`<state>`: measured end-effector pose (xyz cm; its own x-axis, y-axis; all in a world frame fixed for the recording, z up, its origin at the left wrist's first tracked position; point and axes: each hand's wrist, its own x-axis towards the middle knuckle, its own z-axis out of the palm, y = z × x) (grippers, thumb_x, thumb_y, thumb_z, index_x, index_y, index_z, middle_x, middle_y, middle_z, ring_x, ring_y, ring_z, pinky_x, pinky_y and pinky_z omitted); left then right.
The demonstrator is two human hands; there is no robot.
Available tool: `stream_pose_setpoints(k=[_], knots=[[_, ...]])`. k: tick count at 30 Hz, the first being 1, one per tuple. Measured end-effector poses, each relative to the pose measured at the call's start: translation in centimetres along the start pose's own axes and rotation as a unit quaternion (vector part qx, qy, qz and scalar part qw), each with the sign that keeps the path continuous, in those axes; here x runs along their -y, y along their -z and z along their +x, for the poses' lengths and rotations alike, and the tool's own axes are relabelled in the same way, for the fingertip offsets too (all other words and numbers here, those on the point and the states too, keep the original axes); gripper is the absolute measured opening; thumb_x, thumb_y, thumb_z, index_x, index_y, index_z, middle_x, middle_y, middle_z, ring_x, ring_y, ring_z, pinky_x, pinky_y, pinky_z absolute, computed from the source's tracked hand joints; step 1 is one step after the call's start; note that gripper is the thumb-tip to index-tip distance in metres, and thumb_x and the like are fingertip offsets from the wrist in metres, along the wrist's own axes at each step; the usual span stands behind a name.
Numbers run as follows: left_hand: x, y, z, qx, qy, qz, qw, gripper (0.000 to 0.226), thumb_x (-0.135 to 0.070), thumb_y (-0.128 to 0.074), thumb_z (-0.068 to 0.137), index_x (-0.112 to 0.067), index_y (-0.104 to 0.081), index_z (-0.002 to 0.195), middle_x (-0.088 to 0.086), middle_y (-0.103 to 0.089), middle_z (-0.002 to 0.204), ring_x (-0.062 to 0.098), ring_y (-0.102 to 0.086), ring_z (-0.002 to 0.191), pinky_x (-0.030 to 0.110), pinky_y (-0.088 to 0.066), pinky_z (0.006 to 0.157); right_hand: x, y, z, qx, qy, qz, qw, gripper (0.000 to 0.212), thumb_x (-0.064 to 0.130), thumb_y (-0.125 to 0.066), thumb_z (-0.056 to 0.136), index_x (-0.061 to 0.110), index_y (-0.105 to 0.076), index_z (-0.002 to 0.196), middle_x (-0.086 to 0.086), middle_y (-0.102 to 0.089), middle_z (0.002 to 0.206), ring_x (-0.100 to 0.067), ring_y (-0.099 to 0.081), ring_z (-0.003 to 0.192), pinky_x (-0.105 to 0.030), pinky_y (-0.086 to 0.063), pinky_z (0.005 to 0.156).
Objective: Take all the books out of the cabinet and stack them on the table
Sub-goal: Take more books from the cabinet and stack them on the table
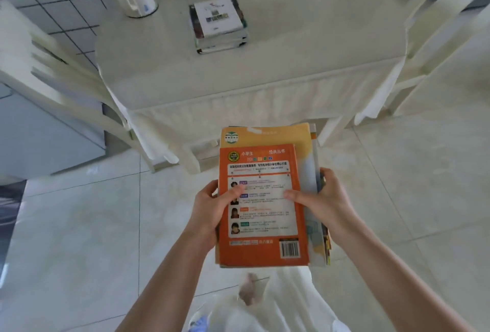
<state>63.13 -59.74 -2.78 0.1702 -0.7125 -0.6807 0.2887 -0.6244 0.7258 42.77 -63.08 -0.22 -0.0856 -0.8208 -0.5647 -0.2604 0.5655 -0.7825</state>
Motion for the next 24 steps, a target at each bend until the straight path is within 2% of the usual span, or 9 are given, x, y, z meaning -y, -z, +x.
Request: stream_pose_setpoints(k=[4,8,10,13,17,22,24], knots=[[-3.2,-2.4,4.3,-0.03,-0.002,-0.019,0.999,0.037,-0.019,-0.077,0.078,-0.016,-0.061,0.112,0.008,-0.077,0.09,0.03,-0.075,0.079,0.045,-0.06,0.068,3.7,0.8,6.0,0.031,0.017,-0.025,0.999,0.067,0.018,-0.085,0.067,0.019,-0.043,0.12,0.007,-0.061,0.101,-0.007,-0.061,0.082,-0.023,-0.05,0.057],[-6.6,-5.2,7.9,-0.058,-0.011,-0.043,0.997,0.033,-0.019,-0.075,0.081,-0.018,-0.061,0.11,0.005,-0.077,0.088,0.027,-0.075,0.077,0.04,-0.06,0.06,7.7,1.9,11.8,0.05,0.039,-0.053,0.997,0.062,0.017,-0.086,0.066,0.021,-0.044,0.112,0.004,-0.062,0.104,-0.011,-0.064,0.087,-0.03,-0.056,0.065],[-8.2,-6.4,9.5,-0.07,-0.017,-0.049,0.996,0.032,-0.019,-0.075,0.082,-0.017,-0.062,0.111,0.006,-0.077,0.089,0.028,-0.075,0.077,0.041,-0.061,0.062,9.8,2.3,14.4,0.062,0.043,-0.071,0.995,0.064,0.018,-0.087,0.065,0.02,-0.044,0.113,0.003,-0.063,0.105,-0.016,-0.065,0.091,-0.039,-0.059,0.075],[-10.5,-7.8,12.2,-0.081,-0.028,-0.069,0.994,0.034,-0.019,-0.075,0.081,-0.015,-0.062,0.113,0.007,-0.077,0.093,0.029,-0.075,0.081,0.046,-0.061,0.068,12.8,2.7,18.7,0.082,0.061,-0.103,0.989,0.067,0.021,-0.088,0.062,0.02,-0.046,0.115,0.003,-0.064,0.105,-0.018,-0.066,0.094,-0.045,-0.058,0.08],[-13.3,-8.5,15.2,-0.096,-0.043,-0.082,0.991,0.036,-0.019,-0.075,0.081,-0.014,-0.062,0.114,0.008,-0.076,0.097,0.03,-0.075,0.083,0.048,-0.06,0.072,16.1,2.3,22.9,0.097,0.075,-0.114,0.986,0.071,0.024,-0.089,0.061,0.022,-0.046,0.118,0.005,-0.064,0.106,-0.018,-0.066,0.094,-0.046,-0.058,0.081],[-17.2,-8.2,20.2,-0.117,-0.049,-0.094,0.987,0.037,-0.022,-0.076,0.08,-0.015,-0.061,0.113,0.007,-0.077,0.095,0.03,-0.075,0.082,0.05,-0.06,0.073,20.1,0.4,28.4,0.129,0.084,-0.118,0.981,0.052,0.021,-0.087,0.064,0.02,-0.056,0.105,0.005,-0.07,0.097,-0.017,-0.07,0.087,-0.044,-0.059,0.079],[-18.8,-7.7,22.0,-0.116,-0.057,-0.096,0.987,0.038,-0.022,-0.076,0.079,-0.015,-0.061,0.113,0.007,-0.076,0.095,0.03,-0.075,0.082,0.051,-0.06,0.074,21.6,-0.5,30.1,0.137,0.088,-0.121,0.979,0.051,0.021,-0.087,0.064,0.018,-0.057,0.105,0.004,-0.07,0.096,-0.016,-0.07,0.085,-0.042,-0.06,0.077]])
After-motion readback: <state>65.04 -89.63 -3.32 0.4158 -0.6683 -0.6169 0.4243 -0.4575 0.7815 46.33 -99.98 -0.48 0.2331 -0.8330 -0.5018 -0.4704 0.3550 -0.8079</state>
